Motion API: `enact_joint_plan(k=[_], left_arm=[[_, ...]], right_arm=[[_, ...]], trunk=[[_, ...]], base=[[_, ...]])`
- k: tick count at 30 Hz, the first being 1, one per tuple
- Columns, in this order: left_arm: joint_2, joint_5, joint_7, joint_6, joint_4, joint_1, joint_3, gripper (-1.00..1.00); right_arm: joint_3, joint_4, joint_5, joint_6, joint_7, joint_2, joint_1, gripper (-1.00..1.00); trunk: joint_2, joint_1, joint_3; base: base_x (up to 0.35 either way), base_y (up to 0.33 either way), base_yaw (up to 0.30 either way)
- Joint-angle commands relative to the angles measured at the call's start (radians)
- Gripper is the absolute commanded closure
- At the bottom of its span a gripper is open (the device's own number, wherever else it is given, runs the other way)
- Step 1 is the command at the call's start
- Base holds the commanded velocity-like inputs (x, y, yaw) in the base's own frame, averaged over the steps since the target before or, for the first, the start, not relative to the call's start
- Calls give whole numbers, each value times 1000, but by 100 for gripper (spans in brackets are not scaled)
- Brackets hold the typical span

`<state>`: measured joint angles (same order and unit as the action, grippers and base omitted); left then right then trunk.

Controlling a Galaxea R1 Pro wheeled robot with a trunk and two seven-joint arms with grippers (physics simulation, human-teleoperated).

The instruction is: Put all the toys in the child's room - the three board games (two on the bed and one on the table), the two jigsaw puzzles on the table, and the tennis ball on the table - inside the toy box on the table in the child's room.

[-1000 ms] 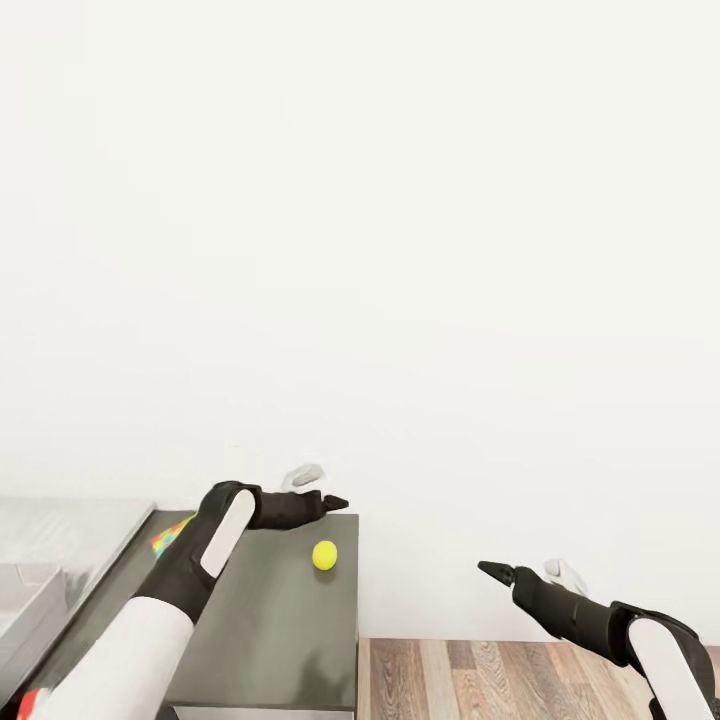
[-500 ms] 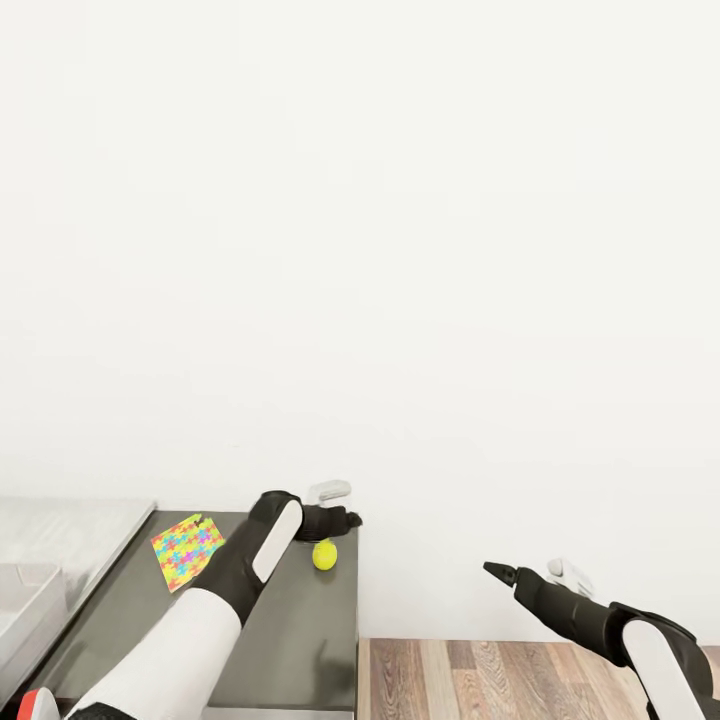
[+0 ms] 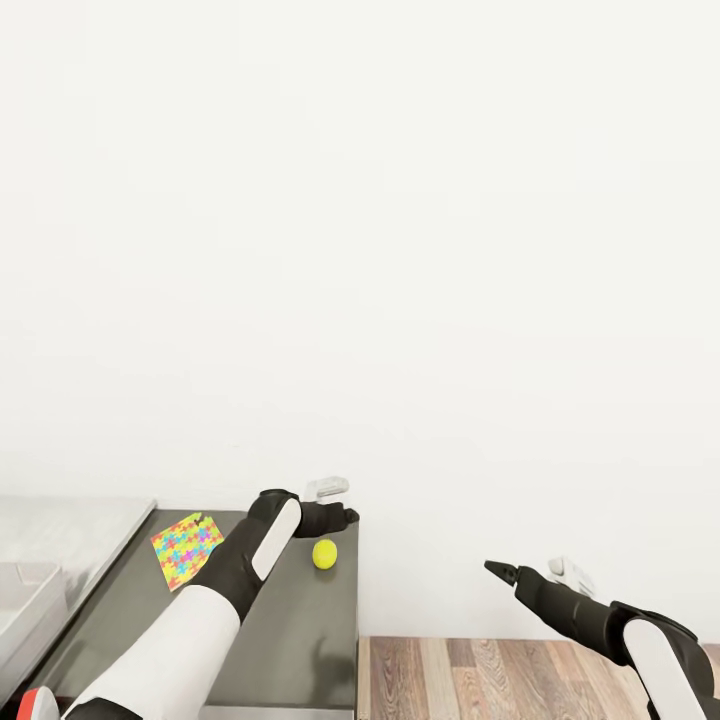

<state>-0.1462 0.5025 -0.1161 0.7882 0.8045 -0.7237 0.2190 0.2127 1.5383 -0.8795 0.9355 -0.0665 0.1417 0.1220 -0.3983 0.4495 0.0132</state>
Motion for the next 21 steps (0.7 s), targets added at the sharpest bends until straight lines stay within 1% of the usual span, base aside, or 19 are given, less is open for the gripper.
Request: enact_joint_plan(k=[1, 9, 12, 14, 16, 19, 21], left_arm=[[0, 10, -11, 4, 1, -1, 2, -100], [-1, 10, -15, 4, -1, -1, 5, -100], [-1, 9, -33, 2, -5, -1, 6, -100], [-2, 9, -56, 1, -6, -1, 6, -100], [-3, 8, -89, -2, -6, -1, 6, -100], [-4, 11, -148, -8, -7, -1, 5, -100], [-4, 11, -165, -10, -7, -2, 4, -100]], right_arm=[[1, -1, -9, 4, -7, 1, 1, -100], [1, -6, -8, 6, -8, 10, 2, -100], [0, -8, -6, 6, -22, 11, 3, -100], [-1, -8, 4, 6, -51, 9, 3, -100], [-1, -9, 21, 6, -94, 5, 4, -100], [-1, -9, 43, 8, -181, 0, 5, -100], [-1, -9, 49, 8, -212, -2, 5, -100]], trunk=[[-2, 1, 3], [-2, 1, 15], [-2, 1, 20], [-2, 1, 23], [-2, 1, 27], [-2, 1, 31], [-2, 1, 35]], base=[[0, 0, 0], [0, 0, 0], [26, 0, 0], [71, 0, 0], [88, 0, 0], [52, 0, 0], [16, 0, 22]])
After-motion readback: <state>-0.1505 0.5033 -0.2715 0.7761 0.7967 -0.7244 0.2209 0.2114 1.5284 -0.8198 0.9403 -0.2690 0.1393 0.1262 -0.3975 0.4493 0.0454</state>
